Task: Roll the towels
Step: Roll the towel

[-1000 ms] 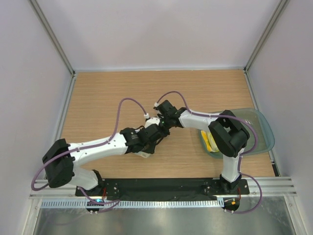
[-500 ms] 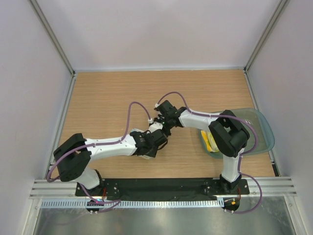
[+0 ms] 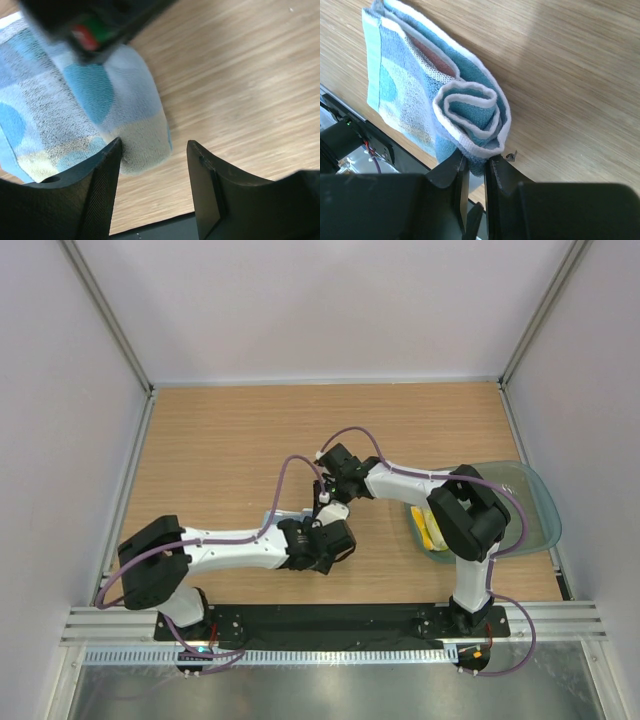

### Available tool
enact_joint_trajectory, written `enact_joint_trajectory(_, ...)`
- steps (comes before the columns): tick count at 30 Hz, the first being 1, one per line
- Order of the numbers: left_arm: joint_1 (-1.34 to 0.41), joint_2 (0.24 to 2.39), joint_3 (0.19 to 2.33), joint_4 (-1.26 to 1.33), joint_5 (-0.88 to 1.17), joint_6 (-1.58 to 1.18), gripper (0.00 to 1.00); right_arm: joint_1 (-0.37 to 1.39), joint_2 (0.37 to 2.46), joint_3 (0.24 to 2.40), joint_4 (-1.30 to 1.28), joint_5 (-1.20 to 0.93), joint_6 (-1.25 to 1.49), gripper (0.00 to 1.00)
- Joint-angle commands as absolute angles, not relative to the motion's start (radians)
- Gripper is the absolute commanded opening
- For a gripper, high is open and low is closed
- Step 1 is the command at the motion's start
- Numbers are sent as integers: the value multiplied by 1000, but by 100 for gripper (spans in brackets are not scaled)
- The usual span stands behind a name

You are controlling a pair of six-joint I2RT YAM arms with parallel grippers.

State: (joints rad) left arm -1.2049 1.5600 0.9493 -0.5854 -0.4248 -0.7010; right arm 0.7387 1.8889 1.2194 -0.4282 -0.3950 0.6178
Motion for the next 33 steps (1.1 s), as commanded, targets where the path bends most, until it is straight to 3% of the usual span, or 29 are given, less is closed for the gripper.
enact_joint_trajectory(1,-1238,1601,989,-614,-451,-712,56,742,1832,1267,-434,-393,609,13)
enact_joint_trajectory(13,-1246,1683,925,-578,-471,-758,51,741,1816,1275,-468,-419,615,13)
enact_joint_trajectory(20,-1246,1687,890,-540,-476,-738,29,739,1775,1224,-520,-376,604,13)
enact_joint_trajectory(27,-1246,1671,871,-496,-454,-690,16,736,1669,1076,-537,-347,647,13)
enact_joint_trajectory(33,-1238,1597,831,-442,-361,-640,13,716,1629,1048,-569,-290,643,34)
